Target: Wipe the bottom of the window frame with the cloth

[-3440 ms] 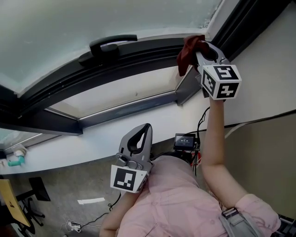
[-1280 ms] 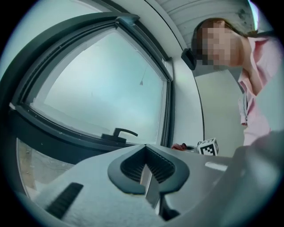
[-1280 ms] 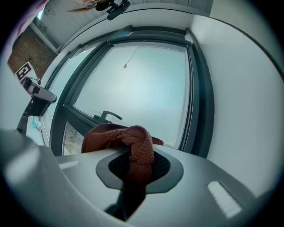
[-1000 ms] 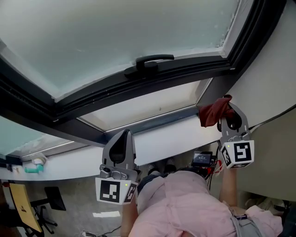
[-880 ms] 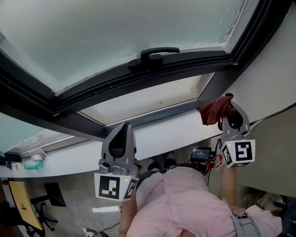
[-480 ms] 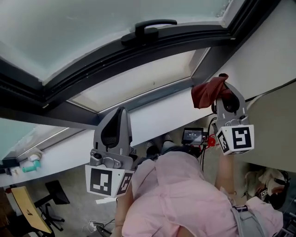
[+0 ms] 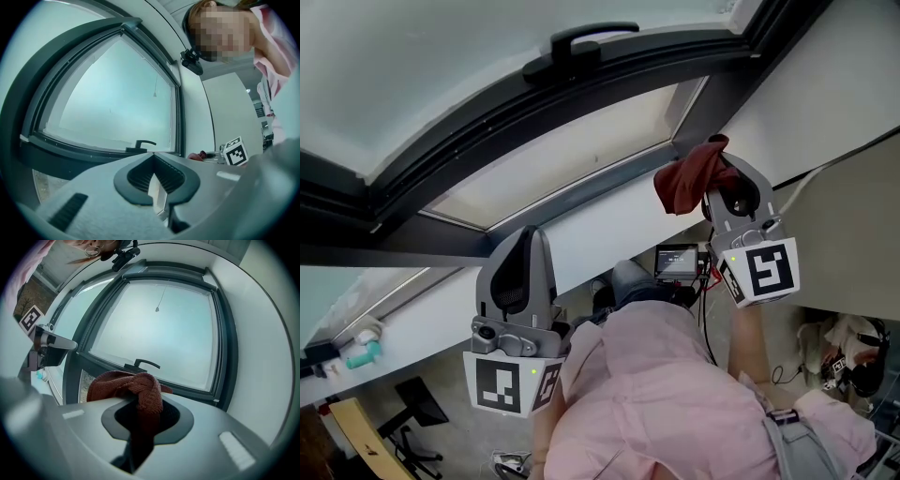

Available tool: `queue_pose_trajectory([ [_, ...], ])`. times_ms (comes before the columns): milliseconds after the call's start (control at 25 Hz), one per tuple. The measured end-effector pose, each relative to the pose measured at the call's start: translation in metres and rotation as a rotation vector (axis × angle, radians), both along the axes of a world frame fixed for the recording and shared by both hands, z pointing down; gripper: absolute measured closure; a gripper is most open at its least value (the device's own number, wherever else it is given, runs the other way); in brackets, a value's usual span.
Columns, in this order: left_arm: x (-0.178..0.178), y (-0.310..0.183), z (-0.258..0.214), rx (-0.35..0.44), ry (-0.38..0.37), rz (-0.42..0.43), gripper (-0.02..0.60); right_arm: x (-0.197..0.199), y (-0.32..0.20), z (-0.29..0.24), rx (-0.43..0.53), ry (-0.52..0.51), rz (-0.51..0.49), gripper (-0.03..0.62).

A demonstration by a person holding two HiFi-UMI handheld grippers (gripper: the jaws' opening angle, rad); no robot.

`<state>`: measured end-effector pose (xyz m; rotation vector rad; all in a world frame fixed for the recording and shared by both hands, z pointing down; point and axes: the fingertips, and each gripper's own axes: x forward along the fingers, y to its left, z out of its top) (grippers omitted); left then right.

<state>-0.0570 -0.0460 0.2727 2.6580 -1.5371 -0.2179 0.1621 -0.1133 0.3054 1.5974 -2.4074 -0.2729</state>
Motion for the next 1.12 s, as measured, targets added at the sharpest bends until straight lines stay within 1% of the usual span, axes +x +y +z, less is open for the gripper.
queue_pose_trajectory([
  [200,-0.015,-0.001,0.001,-0.003,0.022,-0.04,0.585,-0.003,-0.007,-0.001,-0.002,0.009,-0.007,0.536],
  [320,-0.019,-0.002,0.0,-0.002,0.03,-0.05,0.585,-0.01,-0.011,0.0,-0.006,0.013,-0.025,0.536],
  [640,-0.023,-0.002,-0.002,0.006,0.06,-0.04,0.585,-0.025,-0.009,-0.004,-0.006,0.032,-0.055,0.536],
  [1120,-0.026,0.006,0.001,0.006,0.067,-0.002,0.585,-0.018,0.01,0.004,-0.023,0.027,0.0,0.536],
])
